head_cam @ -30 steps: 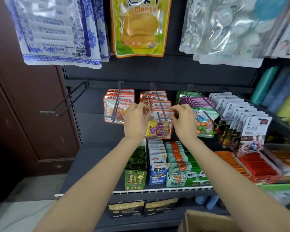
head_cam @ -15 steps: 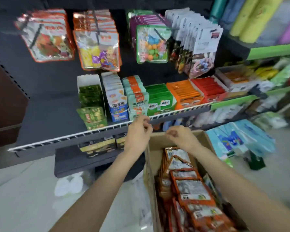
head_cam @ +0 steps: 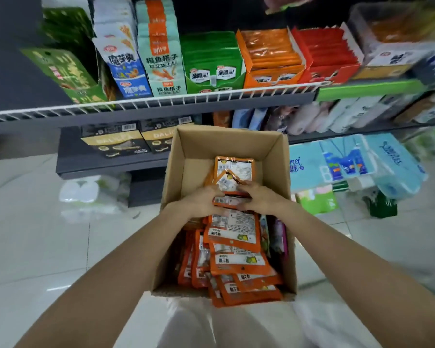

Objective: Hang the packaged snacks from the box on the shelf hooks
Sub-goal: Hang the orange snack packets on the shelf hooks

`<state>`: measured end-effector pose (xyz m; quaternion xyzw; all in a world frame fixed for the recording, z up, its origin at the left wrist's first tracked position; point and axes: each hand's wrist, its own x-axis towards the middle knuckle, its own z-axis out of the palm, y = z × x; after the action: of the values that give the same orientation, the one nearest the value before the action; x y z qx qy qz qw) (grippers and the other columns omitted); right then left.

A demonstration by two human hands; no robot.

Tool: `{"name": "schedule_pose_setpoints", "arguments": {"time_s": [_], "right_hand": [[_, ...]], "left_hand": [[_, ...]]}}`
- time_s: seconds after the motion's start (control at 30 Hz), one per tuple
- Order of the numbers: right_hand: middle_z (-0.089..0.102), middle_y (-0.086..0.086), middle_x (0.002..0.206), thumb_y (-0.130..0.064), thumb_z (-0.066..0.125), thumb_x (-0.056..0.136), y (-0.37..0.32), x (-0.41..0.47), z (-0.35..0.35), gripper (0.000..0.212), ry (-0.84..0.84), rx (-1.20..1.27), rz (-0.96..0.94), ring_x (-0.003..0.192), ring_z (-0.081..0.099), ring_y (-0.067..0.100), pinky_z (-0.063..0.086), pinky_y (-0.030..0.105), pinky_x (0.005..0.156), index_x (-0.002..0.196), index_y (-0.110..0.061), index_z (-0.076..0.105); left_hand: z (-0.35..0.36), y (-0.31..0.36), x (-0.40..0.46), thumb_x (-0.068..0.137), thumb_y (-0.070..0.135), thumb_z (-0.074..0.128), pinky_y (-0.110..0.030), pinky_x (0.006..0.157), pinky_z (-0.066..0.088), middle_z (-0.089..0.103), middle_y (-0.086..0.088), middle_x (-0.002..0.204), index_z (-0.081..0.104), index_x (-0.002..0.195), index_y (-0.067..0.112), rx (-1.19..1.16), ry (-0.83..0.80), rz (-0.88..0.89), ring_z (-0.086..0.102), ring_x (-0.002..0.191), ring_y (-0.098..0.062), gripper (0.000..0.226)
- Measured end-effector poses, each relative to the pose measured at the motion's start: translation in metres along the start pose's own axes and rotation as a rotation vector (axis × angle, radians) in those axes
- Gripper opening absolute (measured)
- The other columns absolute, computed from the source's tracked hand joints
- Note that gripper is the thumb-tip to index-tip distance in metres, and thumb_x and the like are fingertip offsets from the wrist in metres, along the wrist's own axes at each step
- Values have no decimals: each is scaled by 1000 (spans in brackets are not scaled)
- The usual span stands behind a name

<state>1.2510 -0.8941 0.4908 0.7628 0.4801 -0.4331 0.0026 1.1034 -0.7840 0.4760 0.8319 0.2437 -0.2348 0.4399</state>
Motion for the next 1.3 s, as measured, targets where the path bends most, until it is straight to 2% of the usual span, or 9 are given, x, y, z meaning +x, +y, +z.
{"name": "schedule_pose_setpoints", "arguments": {"time_s": [0.17, 0.3, 0.4, 0.5, 0.67, 0.73, 0.9, 1.03, 1.3], "right_hand": [[34, 11, 142, -29, 56, 91, 5, 3, 3, 46, 52, -101, -43, 127, 40, 27, 35, 33, 106, 134, -14, 50], [53, 10, 125, -29, 56, 92, 2, -4, 1, 34, 50, -106, -105, 112, 50, 23, 41, 31, 92, 120, -10, 61], [63, 0, 117, -48, 59, 86, -1, -13, -4, 46, -80, 63, -133, 104, 58, 17, 47, 30, 89, 123, -20, 60], [58, -7, 124, -68, 65, 68, -5, -17, -6, 76, -183, 43, -115, 109, 56, 14, 47, 34, 96, 130, -26, 52], [59, -4, 117, -45, 80, 65, -10, -14, 0, 69, -172, -89, -152, 104, 55, 14, 48, 30, 90, 125, -24, 53], [60, -3, 119, -45, 77, 69, -12, -15, -4, 69, -189, -119, -136, 104, 56, 15, 48, 29, 88, 129, -25, 50], [49, -7, 133, -71, 51, 78, -14, -26, -17, 74, -190, 66, -42, 118, 49, 16, 40, 31, 96, 138, -29, 38], [57, -6, 127, -88, 31, 68, -14, -28, -13, 83, -149, 389, -28, 113, 54, 15, 36, 39, 105, 129, -34, 45], [57, 2, 124, -52, 69, 75, -29, -26, 2, 69, -76, -235, -94, 109, 55, 20, 48, 37, 92, 130, -17, 46]], "left_hand": [[0, 4, -17, 60, 63, 75, -42, 114, 26, 16, 10, 156, 26, 146, 34, 159, -160, -23, 24, 140, -15, 104], [2, 5, -23, 71, 44, 77, -41, 99, 46, 55, 2, 132, 42, 137, 32, 9, -73, -25, 56, 113, -14, 76], [5, 8, -24, 81, 41, 69, -40, 100, 45, 47, -4, 139, 37, 142, 25, 88, 2, -80, 52, 119, -19, 71], [8, 12, -25, 87, 42, 60, -43, 113, 28, 21, -7, 155, 25, 148, 20, 301, 71, -108, 26, 140, -26, 74], [10, 19, -39, 77, 47, 70, -38, 113, 28, 27, 2, 152, 32, 145, 25, 220, 36, 60, 28, 137, -17, 81], [11, 21, -45, 76, 45, 73, -35, 107, 37, 41, 1, 144, 33, 144, 24, 161, 0, 38, 41, 128, -15, 82], [4, 36, -55, 98, 28, 45, -31, 69, 46, 60, -9, 107, 43, 132, 13, 443, 157, -15, 56, 85, -19, 37], [-4, 33, -69, 96, 28, 49, -31, 66, 46, 58, -12, 109, 31, 129, 13, 240, 331, -160, 56, 82, -19, 41], [-13, 27, -76, 88, 33, 59, -37, 89, 47, 46, -15, 121, 46, 131, 15, 180, 359, -252, 52, 109, -26, 48]]}}
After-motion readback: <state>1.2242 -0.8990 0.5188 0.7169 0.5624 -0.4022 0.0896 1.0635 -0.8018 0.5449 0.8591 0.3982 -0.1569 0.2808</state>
